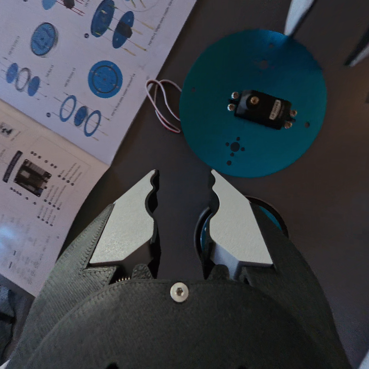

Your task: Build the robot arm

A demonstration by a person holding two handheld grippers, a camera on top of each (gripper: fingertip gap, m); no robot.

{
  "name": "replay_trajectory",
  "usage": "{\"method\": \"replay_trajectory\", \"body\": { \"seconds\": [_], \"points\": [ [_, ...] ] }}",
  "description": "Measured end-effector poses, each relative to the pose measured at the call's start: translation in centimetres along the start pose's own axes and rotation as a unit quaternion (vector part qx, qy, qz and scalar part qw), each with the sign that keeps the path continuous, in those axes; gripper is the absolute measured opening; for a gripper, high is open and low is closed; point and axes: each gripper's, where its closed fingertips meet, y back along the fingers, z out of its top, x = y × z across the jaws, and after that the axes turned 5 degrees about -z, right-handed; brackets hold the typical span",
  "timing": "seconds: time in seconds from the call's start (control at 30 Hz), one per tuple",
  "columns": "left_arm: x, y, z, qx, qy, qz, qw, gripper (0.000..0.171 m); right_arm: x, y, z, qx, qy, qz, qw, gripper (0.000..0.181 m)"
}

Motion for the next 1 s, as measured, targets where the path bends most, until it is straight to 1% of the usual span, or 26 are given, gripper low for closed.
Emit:
{"method": "replay_trajectory", "body": {
  "seconds": [0.07,0.1,0.2,0.3,0.4,0.5,0.57,0.7,0.77,0.83,0.87,0.9,0.93,0.97,1.0],
  "points": [
    [0.7,-0.3,0.4,-0.007,-0.003,0.009,1.000,0.040,1.3,-0.4,0.0,0.010,0.007,0.020,1.000,0.046],
    [0.9,-0.5,0.5,-0.010,-0.004,0.008,1.000,0.039,1.7,-0.7,0.0,0.015,0.012,0.025,1.000,0.045],
    [1.3,-0.9,0.7,-0.018,0.011,-0.005,1.000,0.047,1.8,-1.3,-0.7,0.035,0.023,0.014,0.999,0.045],
    [1.3,-0.5,1.2,-0.050,0.035,-0.035,0.998,0.045,1.6,-1.3,-0.9,0.035,0.021,0.015,0.999,0.044],
    [1.2,-0.1,0.5,-0.043,0.049,-0.055,0.996,0.051,0.6,-0.9,-1.4,0.040,0.009,0.001,0.999,0.042],
    [0.0,0.5,0.0,-0.043,0.047,-0.082,0.995,0.044,-1.3,-0.5,-0.9,0.015,0.007,-0.039,0.999,0.042],
    [-0.5,0.7,-0.2,-0.044,0.045,-0.088,0.994,0.045,-2.5,-0.4,-0.1,-0.011,0.020,-0.075,0.997,0.046],
    [-1.7,1.6,-0.3,-0.045,0.038,-0.100,0.993,0.043,-3.0,-0.3,1.2,-0.044,0.086,-0.118,0.988,0.053],
    [-2.9,2.0,-0.4,-0.041,0.037,-0.123,0.991,0.044,-2.8,-0.5,1.2,-0.043,0.111,-0.125,0.985,0.058],
    [-4.5,2.0,-0.2,-0.040,0.038,-0.154,0.987,0.045,-2.8,-0.8,1.2,-0.041,0.112,-0.128,0.985,0.061],
    [-4.9,1.8,-0.2,-0.038,0.035,-0.156,0.986,0.045,-2.7,-0.9,1.3,-0.044,0.110,-0.128,0.985,0.063],
    [-4.7,1.5,-0.2,-0.031,0.031,-0.144,0.989,0.046,-2.6,-0.8,1.4,-0.048,0.111,-0.128,0.984,0.062],
    [-4.3,1.3,-0.4,-0.024,0.026,-0.126,0.991,0.047,-2.5,-0.8,1.5,-0.048,0.110,-0.126,0.985,0.058],
    [-4.2,1.2,-0.3,-0.022,0.021,-0.119,0.992,0.047,-2.4,-0.6,1.5,-0.048,0.104,-0.125,0.986,0.055],
    [-4.2,1.2,-0.2,-0.023,0.022,-0.123,0.992,0.044,-2.3,-0.4,1.5,-0.046,0.095,-0.123,0.987,0.052]
  ]
}}
